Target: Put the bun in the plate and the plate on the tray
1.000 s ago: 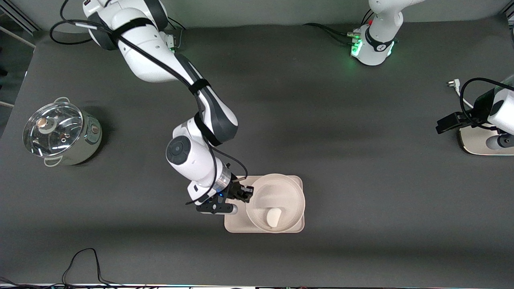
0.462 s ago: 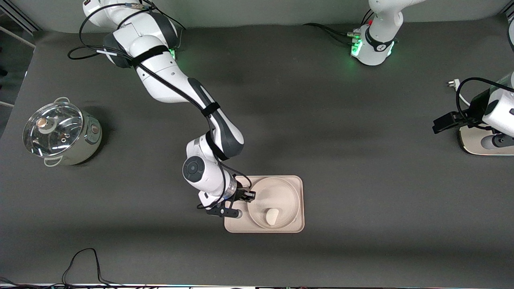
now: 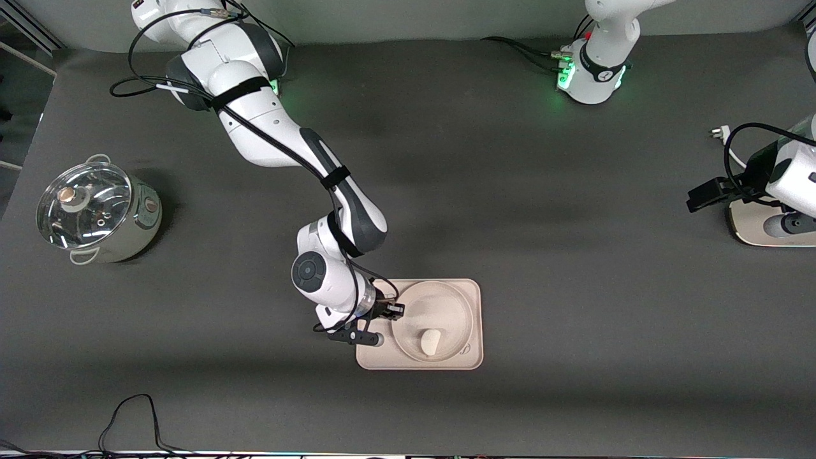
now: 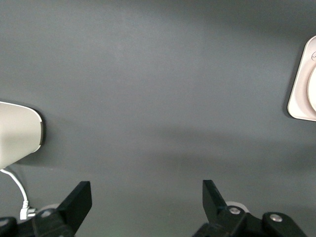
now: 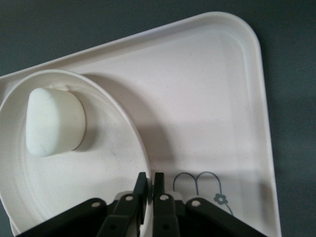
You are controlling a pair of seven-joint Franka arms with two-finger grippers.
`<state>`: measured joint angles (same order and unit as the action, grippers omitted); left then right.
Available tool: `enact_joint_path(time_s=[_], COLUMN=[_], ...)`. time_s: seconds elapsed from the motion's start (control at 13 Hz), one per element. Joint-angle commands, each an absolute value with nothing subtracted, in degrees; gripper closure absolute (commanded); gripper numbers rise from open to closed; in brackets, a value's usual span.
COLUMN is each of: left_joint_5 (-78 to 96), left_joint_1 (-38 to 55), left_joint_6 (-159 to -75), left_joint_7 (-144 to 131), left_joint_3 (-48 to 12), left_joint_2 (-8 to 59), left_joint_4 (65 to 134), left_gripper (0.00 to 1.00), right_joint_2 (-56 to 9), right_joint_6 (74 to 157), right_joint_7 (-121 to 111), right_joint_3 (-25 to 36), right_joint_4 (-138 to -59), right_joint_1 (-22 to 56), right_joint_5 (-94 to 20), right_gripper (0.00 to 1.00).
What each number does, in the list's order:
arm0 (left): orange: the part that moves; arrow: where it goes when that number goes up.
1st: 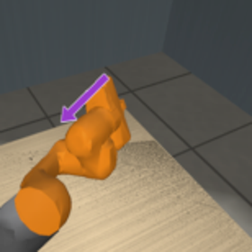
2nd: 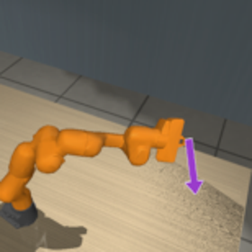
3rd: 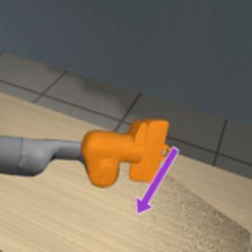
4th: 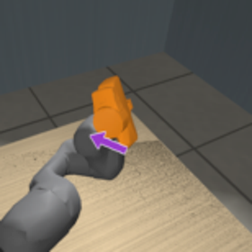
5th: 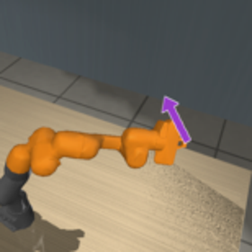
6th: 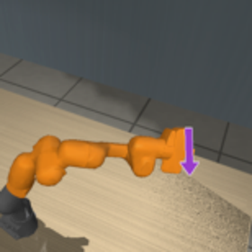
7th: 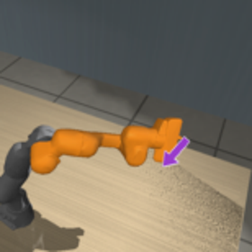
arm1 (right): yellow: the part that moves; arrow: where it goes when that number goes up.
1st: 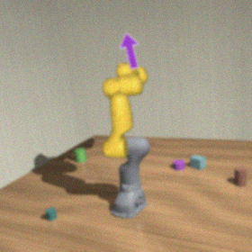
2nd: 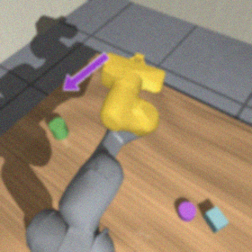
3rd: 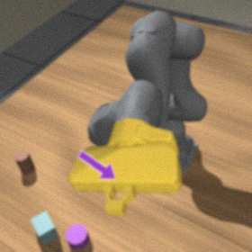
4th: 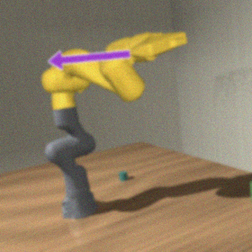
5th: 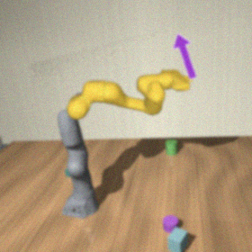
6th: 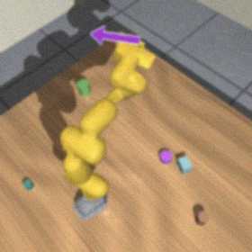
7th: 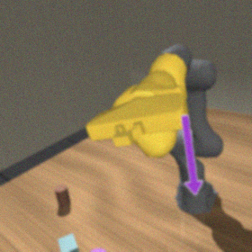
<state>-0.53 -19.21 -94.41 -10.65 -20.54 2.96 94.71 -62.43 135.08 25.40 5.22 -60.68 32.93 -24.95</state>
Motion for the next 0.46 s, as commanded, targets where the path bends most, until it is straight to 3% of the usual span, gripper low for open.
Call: enact_joint_path(time_s=[0.0, 0.38], left_joint_5=[-0.09, 0.09], left_joint_1=[-18.81, -18.72], left_joint_6=[-94.48, -94.48], left_joint_7=[-10.02, -10.02], left_joint_3=[-20.13, -20.13], left_joint_2=[2.99, 2.99], left_joint_4=[94.13, 94.13], left_gripper=[0.00, 0.00], right_joint_2=[-60.13, -48.63], right_joint_6=[133.95, 116.58], right_joint_7=[23.47, 24.08], right_joint_3=[4.83, 7.20], right_joint_4=[-60.38, -60.55], right_joint_1=[32.26, 30.50], right_joint_5=[-26.81, -26.11], right_gripper=[0.00, 0.00])
